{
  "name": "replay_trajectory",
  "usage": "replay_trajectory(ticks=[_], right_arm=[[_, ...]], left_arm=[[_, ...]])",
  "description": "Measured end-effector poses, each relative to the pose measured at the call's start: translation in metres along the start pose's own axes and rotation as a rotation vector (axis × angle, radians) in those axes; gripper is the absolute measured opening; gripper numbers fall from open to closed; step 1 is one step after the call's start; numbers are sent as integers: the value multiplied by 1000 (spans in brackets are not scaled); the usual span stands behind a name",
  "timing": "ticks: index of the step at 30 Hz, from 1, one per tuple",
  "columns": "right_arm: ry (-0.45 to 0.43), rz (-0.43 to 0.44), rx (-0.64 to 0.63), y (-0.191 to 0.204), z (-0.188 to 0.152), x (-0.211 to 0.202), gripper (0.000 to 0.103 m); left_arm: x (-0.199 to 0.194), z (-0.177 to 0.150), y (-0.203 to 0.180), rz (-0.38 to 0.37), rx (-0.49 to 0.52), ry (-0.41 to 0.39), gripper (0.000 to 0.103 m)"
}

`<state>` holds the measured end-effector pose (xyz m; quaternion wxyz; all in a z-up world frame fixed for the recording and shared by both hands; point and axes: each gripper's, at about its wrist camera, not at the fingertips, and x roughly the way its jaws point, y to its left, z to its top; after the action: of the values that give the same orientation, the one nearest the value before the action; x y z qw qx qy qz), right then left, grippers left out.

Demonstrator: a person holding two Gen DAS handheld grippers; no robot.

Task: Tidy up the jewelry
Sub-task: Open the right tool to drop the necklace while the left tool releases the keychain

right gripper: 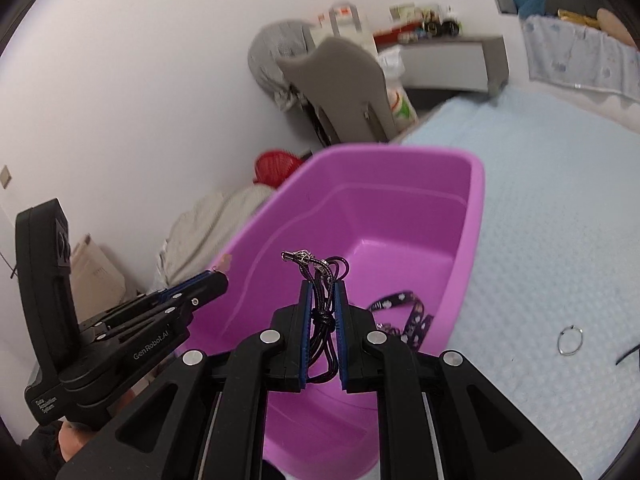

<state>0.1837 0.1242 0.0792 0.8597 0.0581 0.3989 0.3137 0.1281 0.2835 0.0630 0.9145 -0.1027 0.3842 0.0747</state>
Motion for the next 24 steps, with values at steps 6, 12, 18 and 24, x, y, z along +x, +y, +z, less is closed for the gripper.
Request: replay_trajectory(ticks=[6,12,18,24], right_arm=[[81,-69,-37,3,1,35,11],[118,-98,-44,0,1,51,12],[118,-133,-42,-2,-1,50,47],[104,-139,-38,-2,-4,42,52]], left_arm=[[31,-6,11,36,-16,100,10],[42,-13,9,54,-1,147,11],[44,-14,15,82,-18,170,34],[29,-16,16,131,-33,100,81]])
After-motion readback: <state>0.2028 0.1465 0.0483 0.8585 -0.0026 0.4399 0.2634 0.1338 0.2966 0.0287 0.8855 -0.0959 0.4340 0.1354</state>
